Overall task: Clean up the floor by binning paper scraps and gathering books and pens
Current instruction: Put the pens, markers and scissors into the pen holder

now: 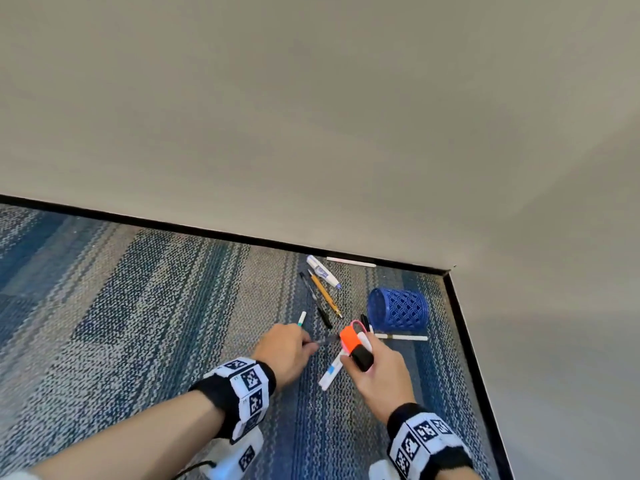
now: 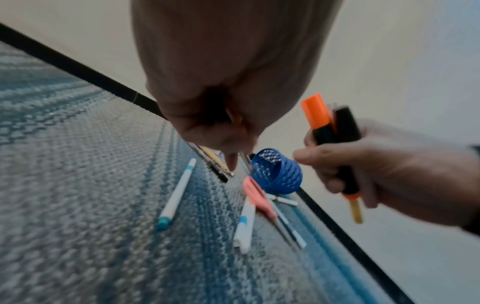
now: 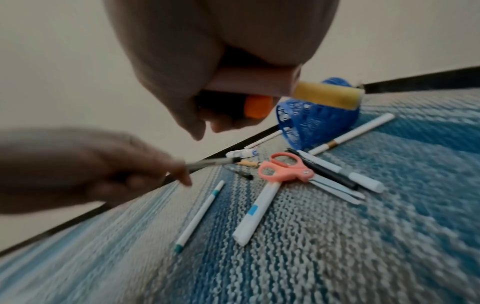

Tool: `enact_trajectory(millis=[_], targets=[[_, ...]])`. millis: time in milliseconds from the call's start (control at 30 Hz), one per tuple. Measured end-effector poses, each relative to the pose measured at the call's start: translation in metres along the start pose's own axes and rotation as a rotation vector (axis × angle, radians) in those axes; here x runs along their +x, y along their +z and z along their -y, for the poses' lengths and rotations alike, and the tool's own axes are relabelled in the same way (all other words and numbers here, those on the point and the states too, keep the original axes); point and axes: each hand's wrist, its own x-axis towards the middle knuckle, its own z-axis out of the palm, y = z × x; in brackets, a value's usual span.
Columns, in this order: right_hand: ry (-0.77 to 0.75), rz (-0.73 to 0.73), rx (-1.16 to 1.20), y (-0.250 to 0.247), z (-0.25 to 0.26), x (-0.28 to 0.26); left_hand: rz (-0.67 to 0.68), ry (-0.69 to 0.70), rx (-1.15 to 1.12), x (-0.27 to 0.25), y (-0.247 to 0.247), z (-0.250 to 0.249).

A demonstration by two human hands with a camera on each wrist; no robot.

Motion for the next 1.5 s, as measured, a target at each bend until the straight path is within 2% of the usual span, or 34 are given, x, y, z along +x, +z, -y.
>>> enact_trajectory(millis=[67,133,167,233,300,333,400,467,500,567,667,733,833,900,967,1067,1200,1267,1333,1400,1500], targets=[[-0.166,-0.045,-0.081,-0.002,0.009,-0.001,0.041,0.107,-0.026,-0.006,-0.004,-0.008],[-0.316,0.037,-0.113,-0.001,0.015,-0.004,0.148,0.195,-0.063,-0.010,-0.002,-0.013],[-0.328,0.094,-0.102,0.000,0.015,-0.007,0.215,0.217,-0.142,-0.011,0.001,-0.014],[-0.282,0.148,-0.081,0.002,0.009,-0.011,0.312,0.196,-0.373,-0.011,0.006,-0.013],[-0.220,0.107,-0.148,0.003,0.001,-0.014,0.327,0.101,-0.503,-0.009,0.007,-0.010],[-0.173,0.078,-0.215,0.000,0.000,-0.016,0.303,0.051,-0.429,-0.008,0.005,-0.006],[-0.025,0.024,-0.288,-0.006,-0.006,-0.018,0.192,-0.008,-0.070,-0.003,0.004,0.007],[0.111,0.009,-0.208,-0.011,-0.014,-0.020,0.075,-0.074,0.169,0.004,0.008,0.022],[0.160,0.021,-0.111,-0.012,-0.019,-0.019,0.039,-0.109,0.213,0.006,0.011,0.026],[0.256,0.079,0.111,-0.015,-0.023,-0.020,0.059,-0.156,0.274,0.008,0.019,0.029],[0.316,0.132,0.222,-0.015,-0.019,-0.023,0.086,-0.165,0.387,0.010,0.024,0.027],[0.344,0.109,0.232,-0.014,-0.016,-0.025,0.095,-0.146,0.360,0.010,0.022,0.025],[0.420,0.023,0.532,-0.012,-0.009,-0.022,0.047,-0.070,-0.022,-0.001,0.022,0.014],[0.505,-0.067,0.790,-0.012,0.000,-0.018,0.114,0.048,-0.256,-0.015,0.027,-0.001],[0.555,-0.127,0.863,-0.010,-0.001,-0.013,0.225,0.184,-0.375,-0.029,0.033,-0.018],[0.569,-0.163,0.880,-0.012,-0.005,-0.010,0.265,0.318,-0.424,-0.040,0.036,-0.038],[0.560,-0.189,0.947,-0.020,-0.013,-0.012,0.238,0.342,-0.428,-0.035,0.036,-0.040],[0.546,-0.193,0.956,-0.020,-0.019,-0.014,0.267,0.342,-0.372,-0.031,0.038,-0.036],[0.563,-0.214,0.968,-0.023,-0.021,-0.015,0.259,0.313,-0.201,-0.027,0.046,-0.031],[0.567,-0.238,0.988,-0.029,-0.023,-0.015,0.169,0.212,0.017,-0.023,0.053,-0.027],[0.561,-0.224,1.004,-0.039,-0.025,-0.017,0.048,0.034,0.169,-0.010,0.057,-0.023]])
